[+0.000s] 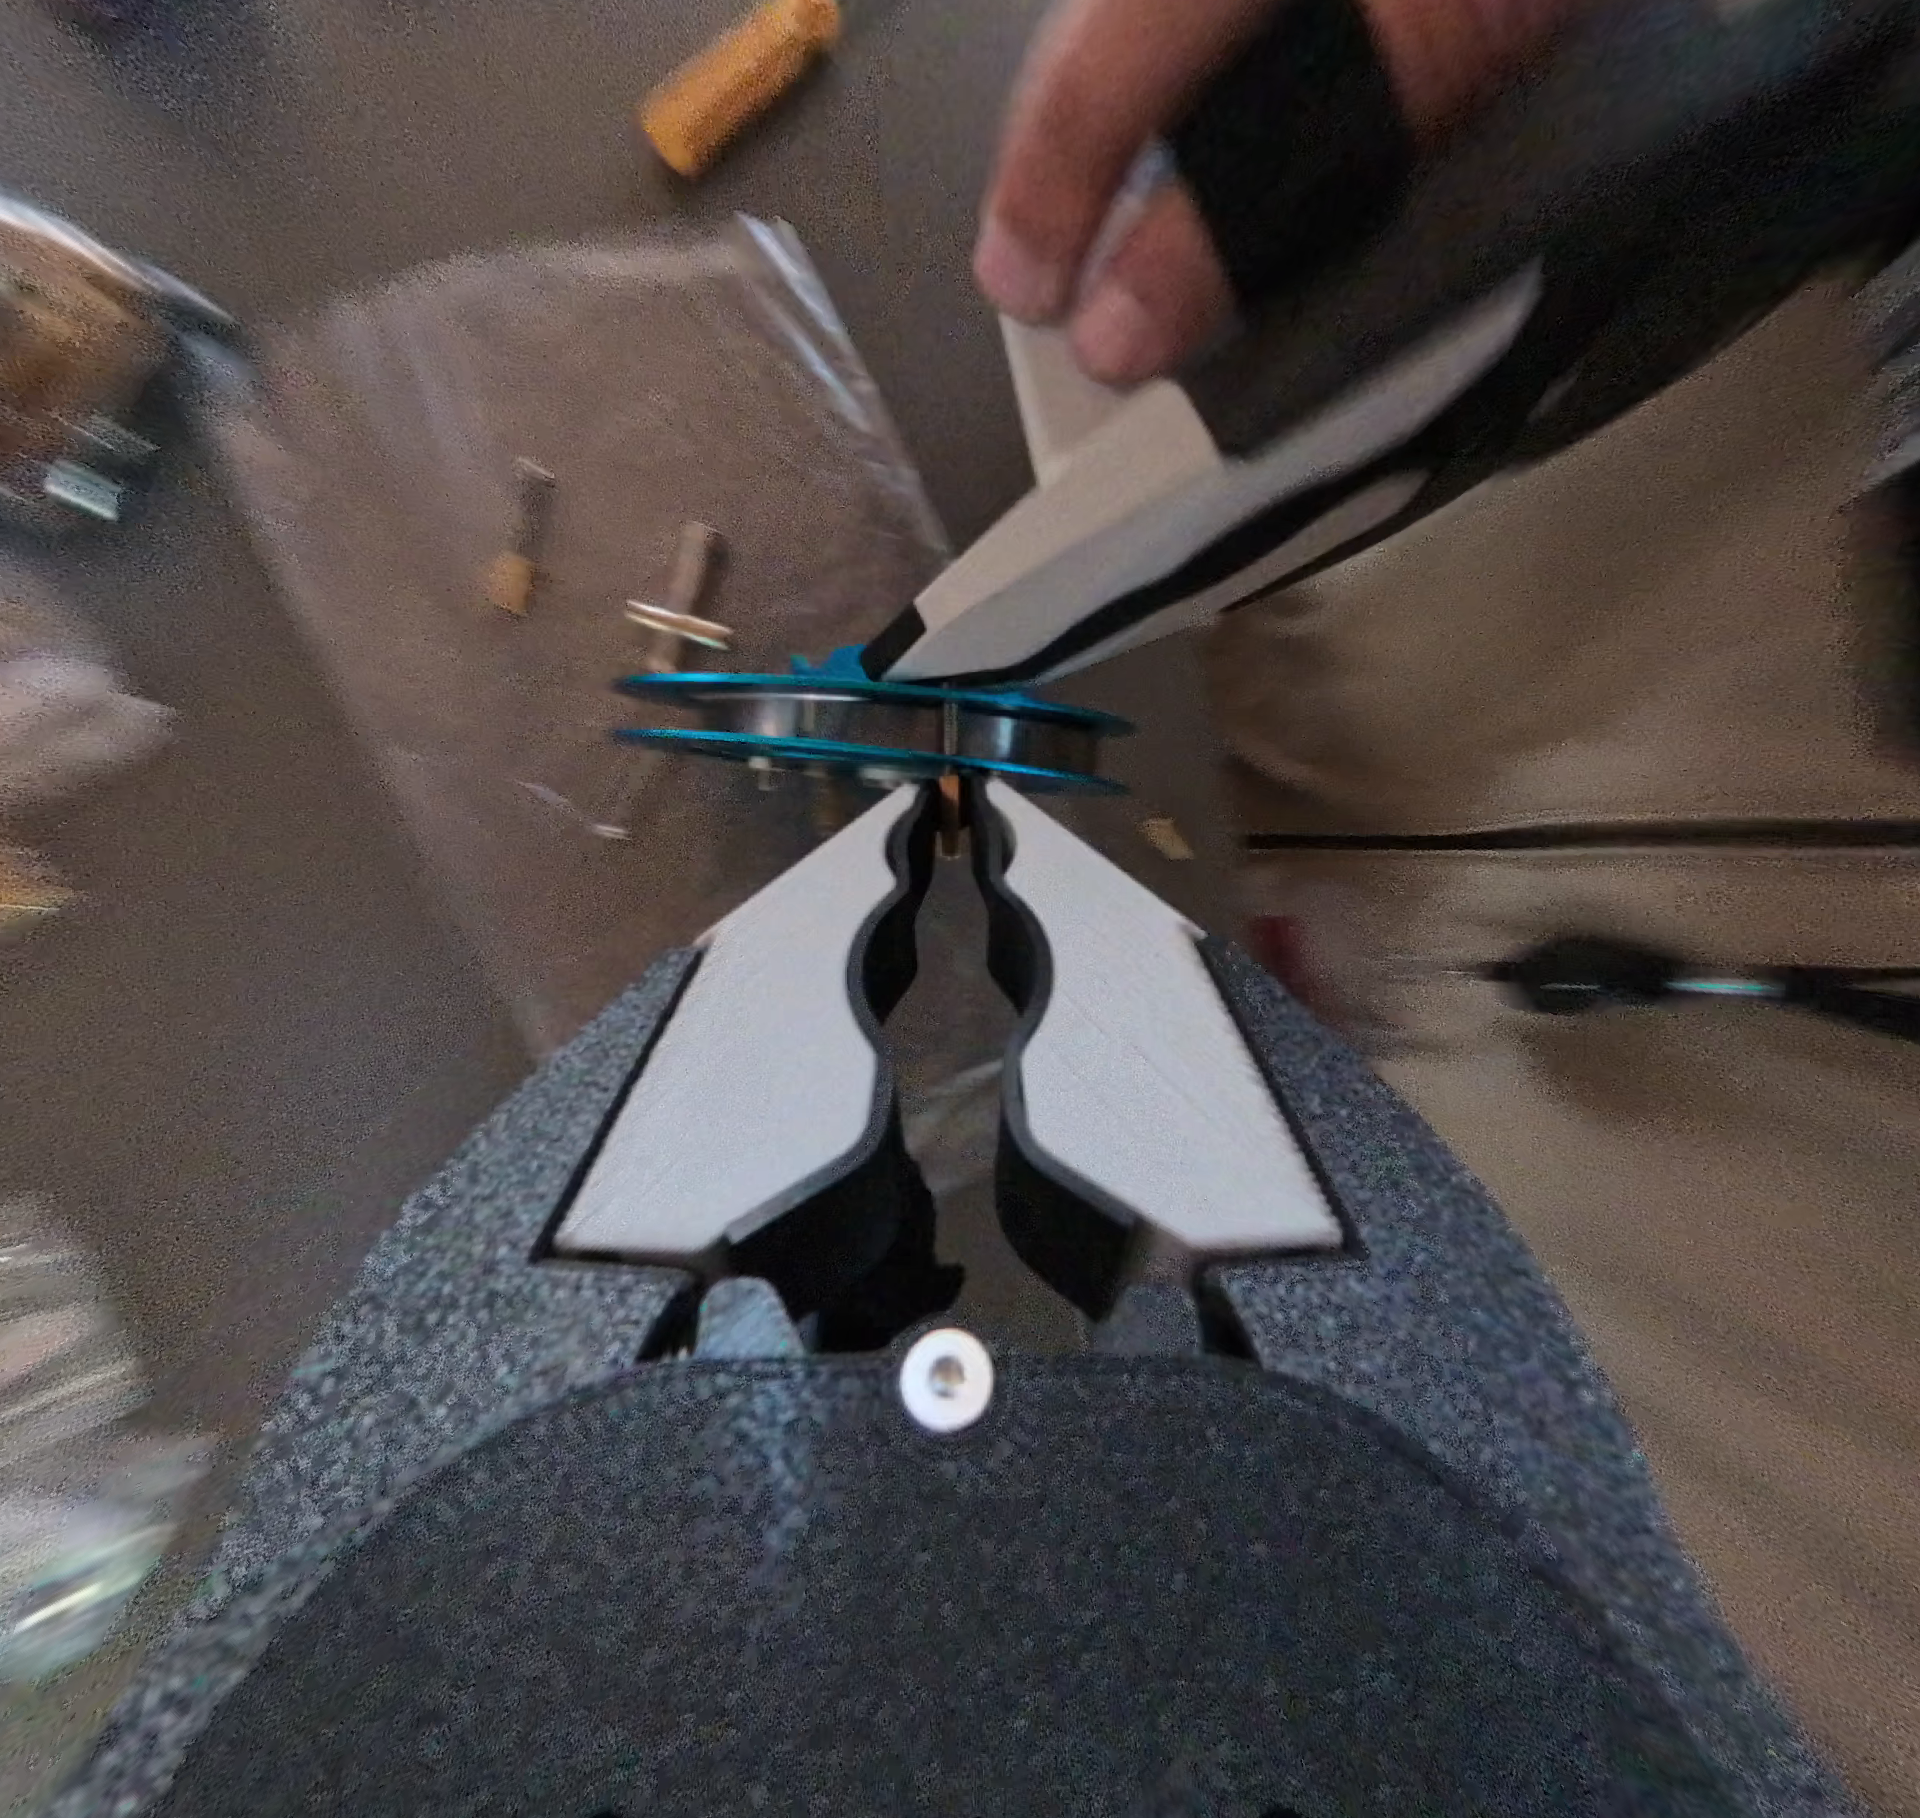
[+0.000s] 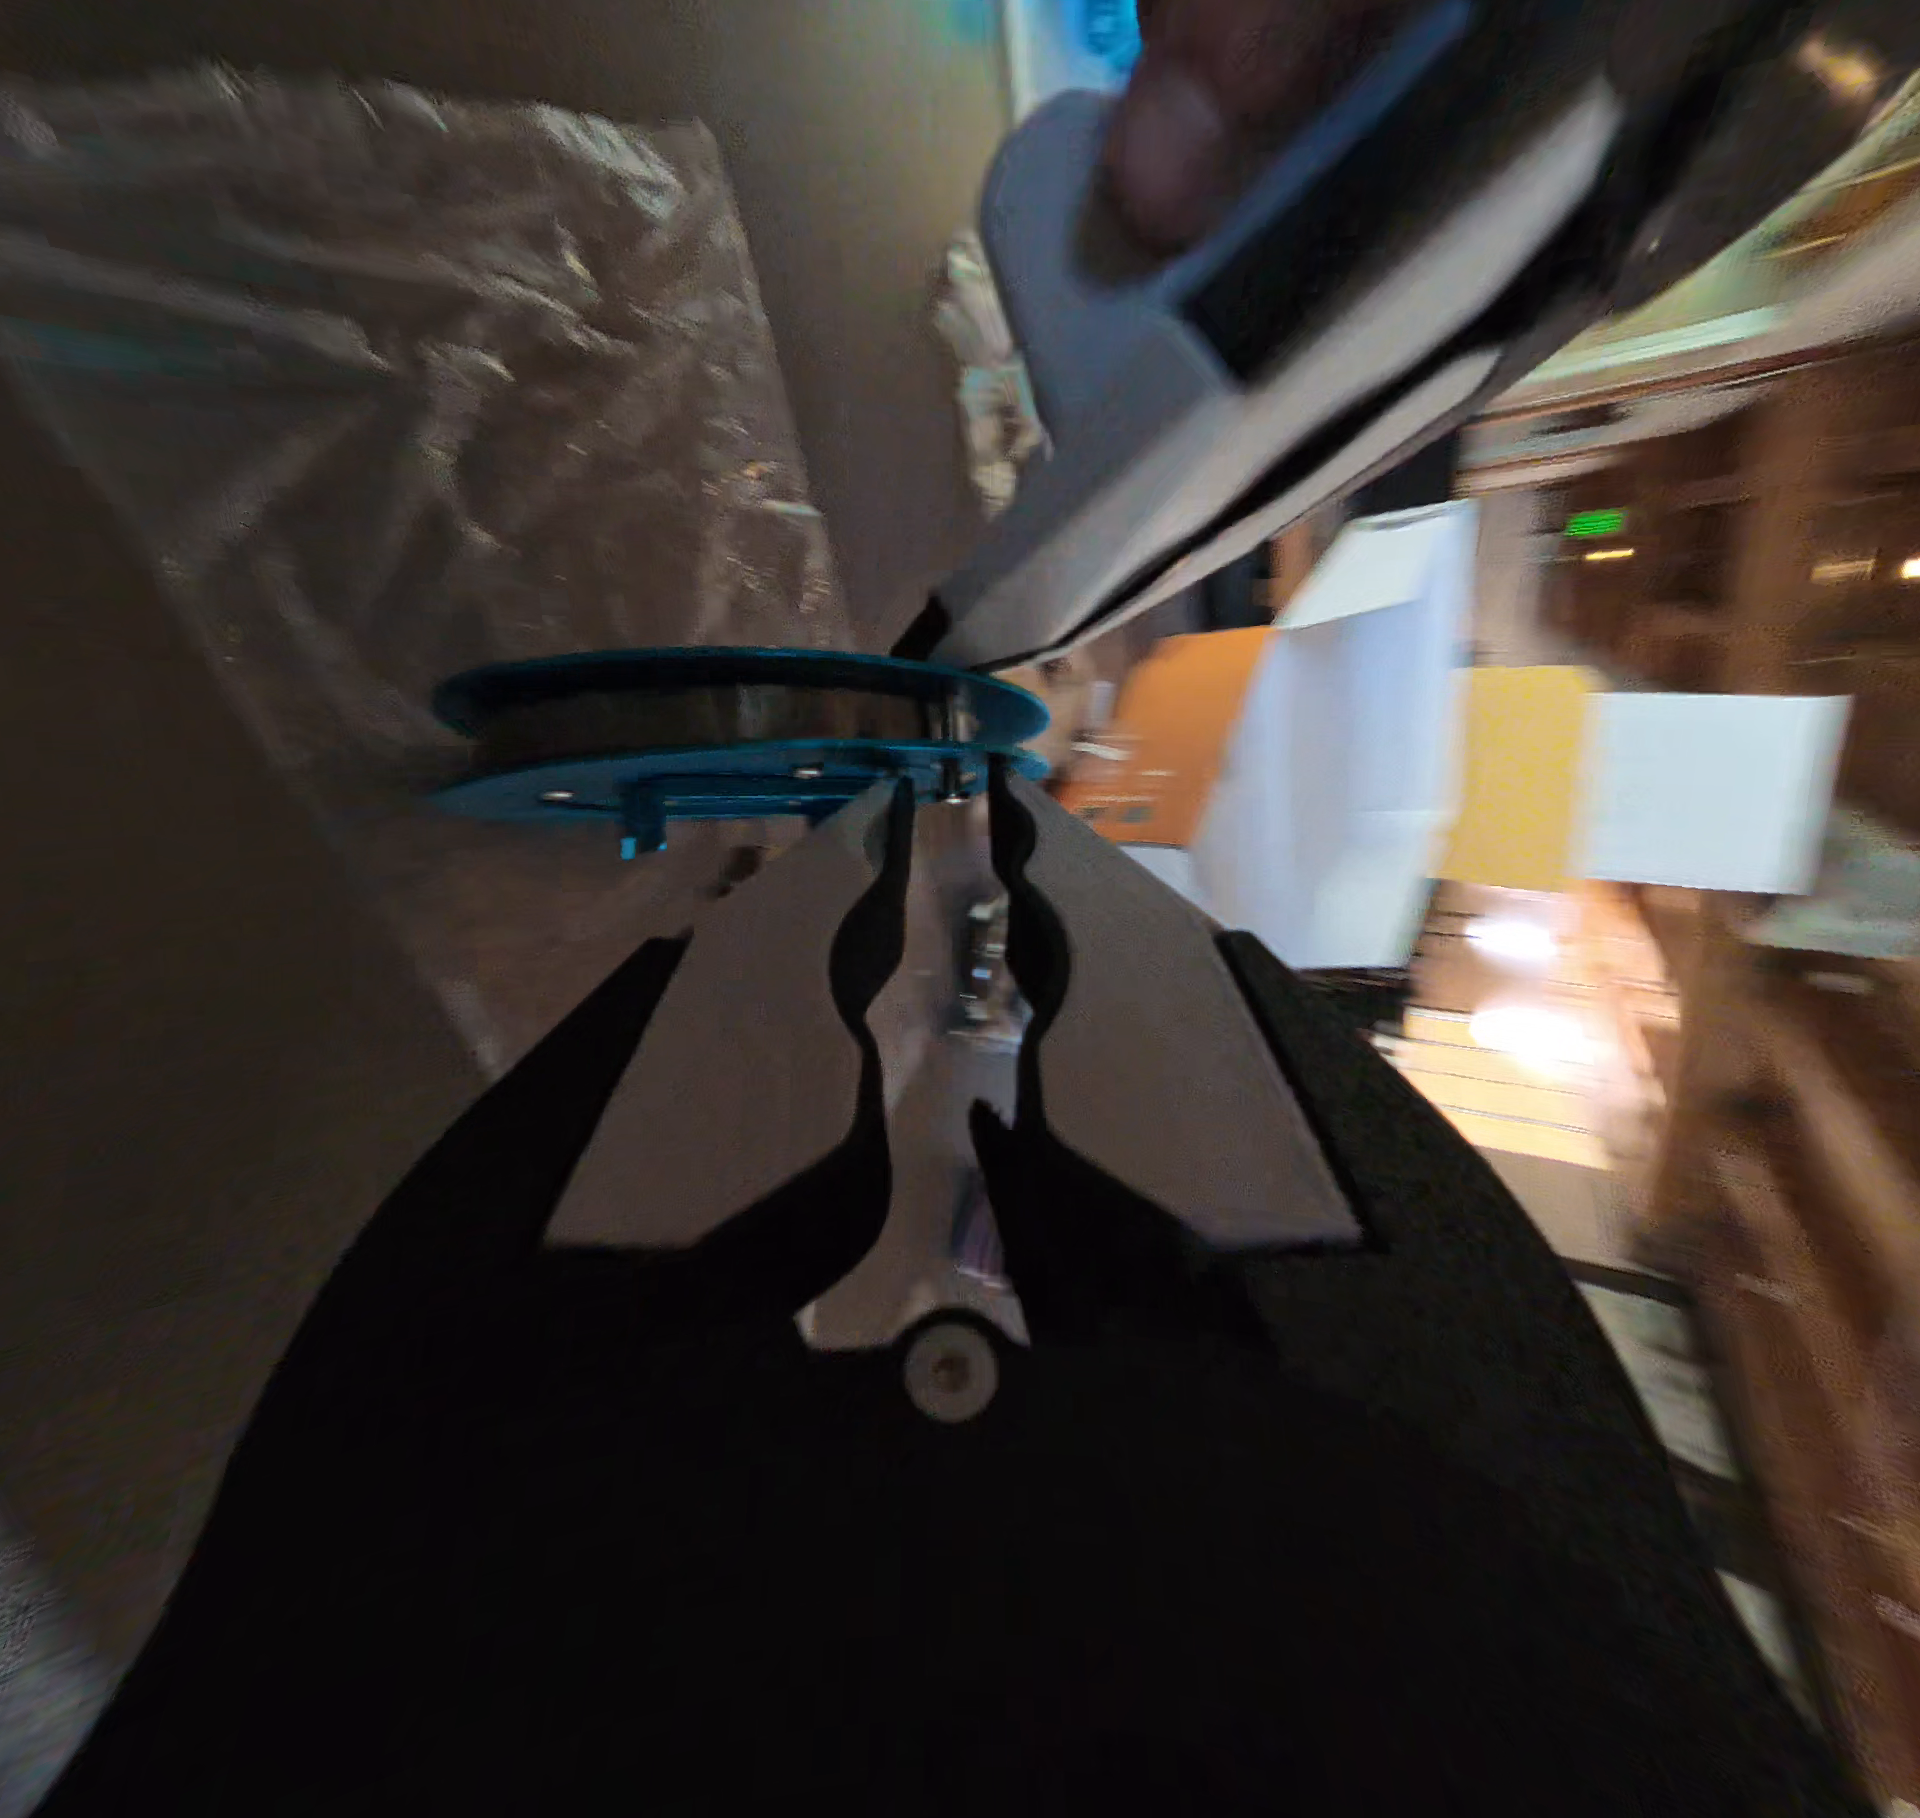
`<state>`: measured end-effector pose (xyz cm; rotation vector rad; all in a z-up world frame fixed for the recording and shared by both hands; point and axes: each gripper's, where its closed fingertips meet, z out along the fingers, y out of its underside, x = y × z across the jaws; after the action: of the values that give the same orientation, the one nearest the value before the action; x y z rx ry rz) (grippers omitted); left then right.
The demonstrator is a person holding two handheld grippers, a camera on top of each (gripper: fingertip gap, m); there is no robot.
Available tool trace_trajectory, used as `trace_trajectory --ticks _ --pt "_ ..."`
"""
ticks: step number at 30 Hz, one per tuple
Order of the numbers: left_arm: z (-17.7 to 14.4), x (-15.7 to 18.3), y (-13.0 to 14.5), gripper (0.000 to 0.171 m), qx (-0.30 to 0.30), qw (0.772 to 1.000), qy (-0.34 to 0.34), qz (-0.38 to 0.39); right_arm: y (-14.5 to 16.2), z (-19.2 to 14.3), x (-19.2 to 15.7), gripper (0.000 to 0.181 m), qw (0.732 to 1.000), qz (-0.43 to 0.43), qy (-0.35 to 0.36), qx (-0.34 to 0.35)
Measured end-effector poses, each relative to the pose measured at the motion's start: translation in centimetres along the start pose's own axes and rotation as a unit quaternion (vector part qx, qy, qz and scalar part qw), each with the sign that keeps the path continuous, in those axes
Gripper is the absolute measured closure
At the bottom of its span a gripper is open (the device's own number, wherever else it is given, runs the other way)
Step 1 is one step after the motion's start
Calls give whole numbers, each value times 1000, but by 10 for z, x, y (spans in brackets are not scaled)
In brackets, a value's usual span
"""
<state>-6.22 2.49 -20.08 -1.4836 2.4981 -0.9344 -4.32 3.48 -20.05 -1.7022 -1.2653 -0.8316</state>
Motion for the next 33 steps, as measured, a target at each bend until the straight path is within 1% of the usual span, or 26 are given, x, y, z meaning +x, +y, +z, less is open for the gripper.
trace_trajectory --ticks 1,3,5,6,8,10,11,12,14,15,16,17,18,20,21,22,23,24,25,26,27,28,29,31,32,33 --pt "0 5 1 167 -7 996 69 -53 0 2 3 168 999 -28 47 -5" --pt "0 6 -1 167 -6 979 160 -126 0 5 6 173 992 -63 106 -17" --pt "0 2 -4 167 4 962 209 -177 5 7 9 178 984 -102 141 -35" --pt "0 0 -6 167 11 960 213 -179 7 8 10 178 983 -104 145 -42" --pt "1 -2 -8 167 23 977 168 -129 10 7 7 179 993 -61 92 -45" --pt "3 -3 -11 167 24 997 68 -27 12 5 -2 179 998 45 -38 -38" --pt "4 -1 -12 167 18 999 16 33 12 2 -6 180 989 96 -113 -32" --pt "7 1 -13 167 13 994 -37 99 12 -2 -11 179 973 135 -185 -25" --pt "13 6 -12 167 8 965 -143 220 10 -13 -21 179 928 206 -310 -17" --pt "16 7 -13 167 10 943 -195 271 9 -18 -25 179 897 243 -369 -15" --pt "17 7 -14 168 14 916 -250 315 9 -23 -28 179 857 287 -428 -15" --pt "18 6 -16 168 15 880 -307 363 8 -27 -31 179 807 333 -487 -18" --pt "18 4 -18 169 10 836 -367 409 7 -31 -32 179 750 376 -544 -21" --pt "19 3 -22 170 1 735 -461 497 4 -42 -36 179 620 430 -655 -34" --pt "18 1 -24 169 -7 688 -504 523 2 -45 -34 180 541 463 -701 -43" --pt "17 0 -24 169 -10 651 -532 541 0 -48 -32 179 449 497 -741 -57" --pt "17 0 -24 169 -10 633 -547 548 -2 -50 -31 178 383 509 -769 -57" --pt "16 0 -23 169 -10 623 -556 550 -4 -51 -31 179 347 510 -785 -51" --pt "15 0 -22 168 -9 622 -560 547 -6 -51 -31 179 341 509 -789 -49" --pt "15 0 -20 168 -5 635 -556 536 -7 -49 -32 179 365 500 -784 -45" --pt "14 0 -19 169 2 663 -541 516 -7 -47 -33 178 406 486 -773 -39" --pt "13 -1 -18 168 14 704 -517 487 -7 -44 -34 178 458 469 -754 -33" --pt "12 -2 -17 168 24 752 -482 449 -6 -40 -34 178 521 449 -726 -25" --pt "11 -4 -12 168 43 851 -387 352 -3 -29 -30 177 670 389 -633 -8" --pt "9 -6 -10 167 45 893 -334 297 0 -21 -25 174 743 354 -567 -3" --pt "9 -6 -7 167 42 930 -275 240 3 -15 -19 171 808 314 -498 2"
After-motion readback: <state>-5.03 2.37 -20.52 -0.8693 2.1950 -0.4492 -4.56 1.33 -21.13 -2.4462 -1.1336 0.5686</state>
